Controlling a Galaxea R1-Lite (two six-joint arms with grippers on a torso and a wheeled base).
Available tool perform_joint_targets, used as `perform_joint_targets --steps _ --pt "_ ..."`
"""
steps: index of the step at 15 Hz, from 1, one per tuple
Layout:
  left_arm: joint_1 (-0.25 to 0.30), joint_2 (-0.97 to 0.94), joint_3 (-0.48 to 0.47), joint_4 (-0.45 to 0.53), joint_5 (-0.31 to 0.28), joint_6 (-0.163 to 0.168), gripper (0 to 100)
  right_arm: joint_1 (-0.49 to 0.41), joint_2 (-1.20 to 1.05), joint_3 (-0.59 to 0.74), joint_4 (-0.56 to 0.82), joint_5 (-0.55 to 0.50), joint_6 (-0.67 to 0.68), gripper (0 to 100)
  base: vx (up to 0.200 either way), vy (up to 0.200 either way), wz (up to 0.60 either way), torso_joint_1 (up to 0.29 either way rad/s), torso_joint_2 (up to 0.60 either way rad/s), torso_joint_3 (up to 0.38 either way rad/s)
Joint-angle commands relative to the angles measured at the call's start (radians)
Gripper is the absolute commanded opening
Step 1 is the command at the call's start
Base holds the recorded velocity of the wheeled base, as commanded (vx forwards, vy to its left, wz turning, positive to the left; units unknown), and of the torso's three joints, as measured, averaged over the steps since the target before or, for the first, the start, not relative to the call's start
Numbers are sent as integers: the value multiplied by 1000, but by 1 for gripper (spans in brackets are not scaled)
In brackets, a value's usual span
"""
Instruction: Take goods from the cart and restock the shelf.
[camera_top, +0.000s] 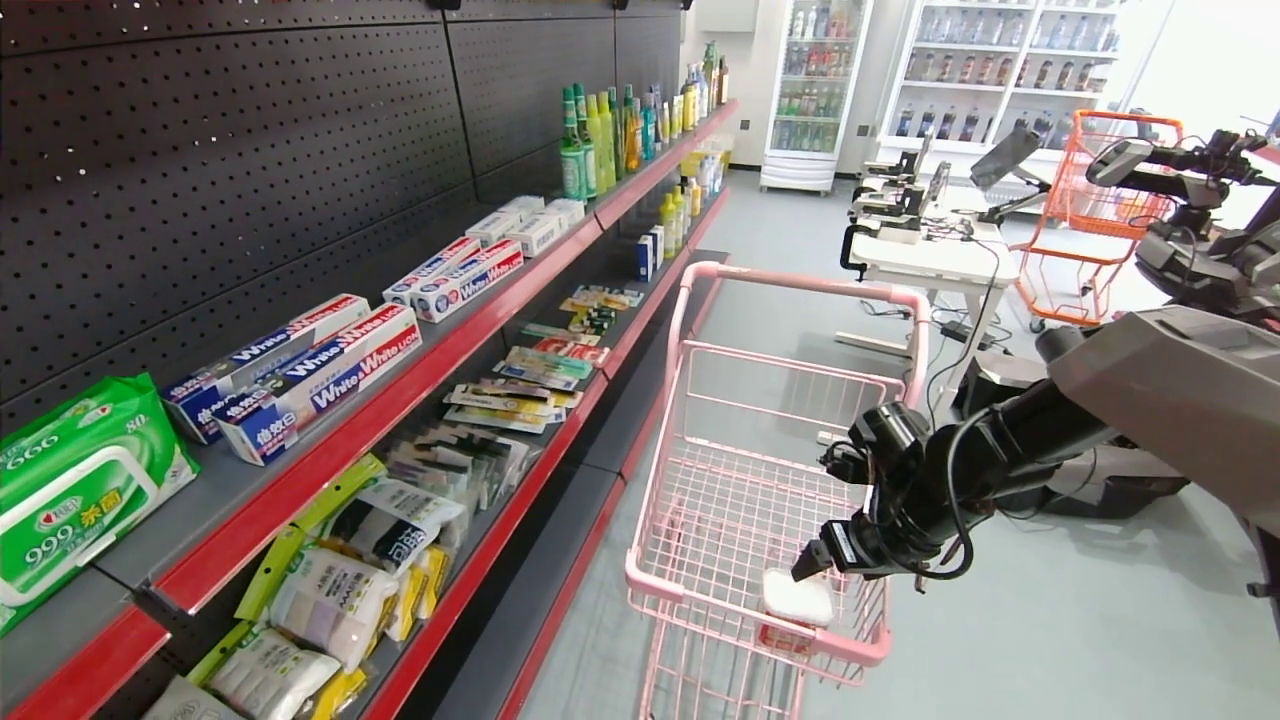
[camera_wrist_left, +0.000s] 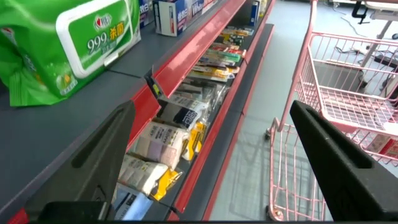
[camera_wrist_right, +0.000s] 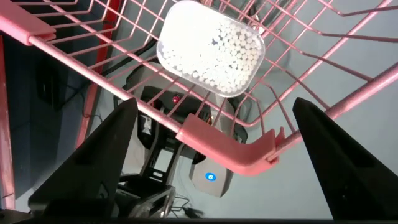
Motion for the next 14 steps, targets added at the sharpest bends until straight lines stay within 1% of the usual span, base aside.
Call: perform_joint_targets --steps 1,4,6,11,12,14 --pt "0 1 0 0 0 0 100 0 -1 -4 0 0 0 100 0 0 0 -154 349 193" --pt "0 1 0 0 0 0 100 4 -1 -5 0 0 -3 100 0 0 0 -163 369 199" --pt "0 1 0 0 0 0 100 7 -3 -4 0 0 -32 100 0 0 0 -151 349 186" --pt "0 1 0 0 0 0 100 40 3 -56 3 5 -34 100 0 0 0 -18 43 24" --pt "0 1 0 0 0 0 100 56 15 -78 32 -4 -34 100 0 0 0 0 0 0" --pt "0 1 0 0 0 0 100 66 26 -140 178 -24 -34 100 0 0 0 0 0 0"
